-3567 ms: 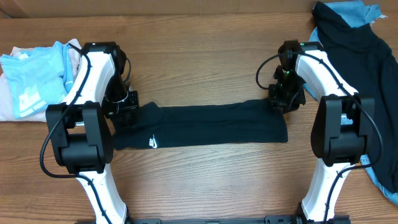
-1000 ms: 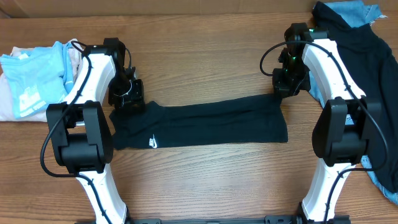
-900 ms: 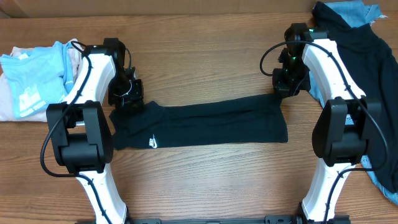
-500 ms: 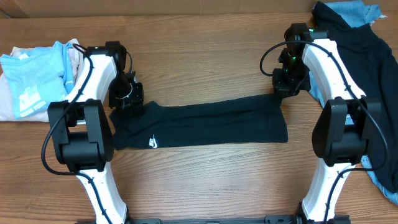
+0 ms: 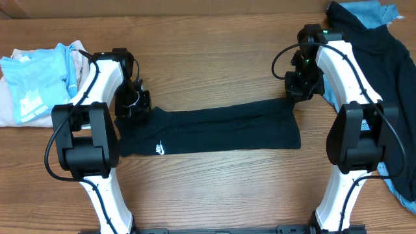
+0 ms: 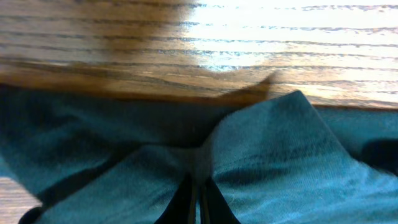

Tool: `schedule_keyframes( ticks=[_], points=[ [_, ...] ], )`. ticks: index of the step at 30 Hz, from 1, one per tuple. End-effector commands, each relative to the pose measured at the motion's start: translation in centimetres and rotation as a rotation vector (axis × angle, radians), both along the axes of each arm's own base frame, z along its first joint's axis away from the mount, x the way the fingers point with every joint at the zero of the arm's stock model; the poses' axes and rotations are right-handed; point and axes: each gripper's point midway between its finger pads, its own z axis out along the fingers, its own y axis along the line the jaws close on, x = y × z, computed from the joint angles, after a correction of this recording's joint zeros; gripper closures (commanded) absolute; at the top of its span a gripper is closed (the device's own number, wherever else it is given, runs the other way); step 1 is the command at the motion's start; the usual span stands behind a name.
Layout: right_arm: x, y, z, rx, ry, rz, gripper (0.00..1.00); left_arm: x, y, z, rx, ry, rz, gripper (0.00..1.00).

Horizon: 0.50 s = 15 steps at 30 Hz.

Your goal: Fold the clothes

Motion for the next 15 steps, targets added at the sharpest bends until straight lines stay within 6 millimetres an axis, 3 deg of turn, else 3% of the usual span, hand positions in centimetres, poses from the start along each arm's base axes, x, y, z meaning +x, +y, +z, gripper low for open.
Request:
schedule_keyframes(
  ticks=[1, 8, 15],
  points=[
    [0.7, -0.4, 1.7, -0.008, -0.055, -0.007, 0.96, 1.4, 0.0, 1.5, 0.006, -0.049, -0.004, 0.96],
    [0.8, -0.5, 1.7, -0.008, -0.056, -0.007, 0.96, 2.7, 0.1, 5.3, 0.009, -0.139, -0.004, 0.96],
    [2.1, -0.4, 1.6, -0.006, -0.109, -0.007, 0.96, 4.1, 0.3, 8.0, 0.014, -0.258, -0.001, 0.96]
  ],
)
